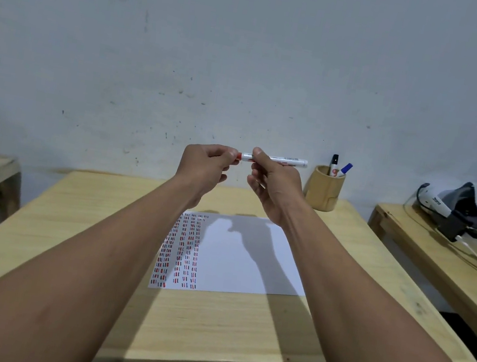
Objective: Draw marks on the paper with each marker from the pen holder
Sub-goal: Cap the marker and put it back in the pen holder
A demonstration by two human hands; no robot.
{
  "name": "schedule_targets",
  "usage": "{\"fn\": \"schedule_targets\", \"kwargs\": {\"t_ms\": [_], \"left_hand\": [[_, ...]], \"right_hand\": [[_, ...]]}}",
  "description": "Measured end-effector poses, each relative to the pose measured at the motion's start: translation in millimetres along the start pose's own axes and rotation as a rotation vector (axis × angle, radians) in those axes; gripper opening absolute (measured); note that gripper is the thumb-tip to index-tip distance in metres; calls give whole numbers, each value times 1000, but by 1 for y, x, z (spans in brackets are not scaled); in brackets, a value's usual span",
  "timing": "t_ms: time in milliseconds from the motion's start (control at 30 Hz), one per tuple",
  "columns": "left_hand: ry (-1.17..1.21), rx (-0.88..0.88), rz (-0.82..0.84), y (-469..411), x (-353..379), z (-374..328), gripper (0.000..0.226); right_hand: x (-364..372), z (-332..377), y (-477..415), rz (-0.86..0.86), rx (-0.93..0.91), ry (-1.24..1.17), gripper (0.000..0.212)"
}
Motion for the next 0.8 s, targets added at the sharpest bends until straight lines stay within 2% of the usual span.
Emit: {"fn": "schedule_targets", "kwargs": {"t_ms": [100, 133, 200, 233, 267, 333, 367, 400, 500, 600, 667, 800], "left_hand": [[-9, 19, -40, 0, 5, 0, 14], [-25, 31, -62, 0, 7, 0, 15], [-71, 56, -102, 0, 13, 0, 18], [-87, 63, -117, 0, 16, 0, 18], [-95, 68, -130, 1, 18, -1, 18], [-117, 84, -157, 0, 22, -5, 18], [-136, 102, -165, -1, 24, -9, 17], [-162, 127, -164, -2, 26, -14, 16], [-296, 232, -105, -4, 38, -31, 12], [-397, 329, -47, -7, 54, -41, 14], [-416, 368, -28, -11, 66, -47, 18], [-410, 380, 12, -16, 95, -50, 26]], "right_hand": [[3, -1, 0, -87, 39, -88, 14], [5, 0, -1, -152, 10, -80, 29], [2, 0, -5, -243, -94, 11, 87], [1, 2, -4, -259, -150, 119, 103], [1, 5, -2, -257, -211, 266, 98], [0, 15, 3, -238, -299, 552, 45], [-2, 19, 4, -219, -301, 631, 27], [-6, 22, 3, -199, -289, 674, 22], [-19, 30, 3, -168, -275, 856, 21], [-33, 42, 4, -168, -346, 1097, 7], [-43, 52, 3, -173, -396, 1220, 10], [-64, 76, -2, -195, -401, 1268, 15]]}}
Point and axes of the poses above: each hand's wrist, its own y-axis away from the middle knuckle, its own x-axis out of the palm, z = x × y, the point moved 2 cm from there along -y, towards the middle knuckle, and after that the axes turned 3 degrees about -y, right-handed, at the moved point
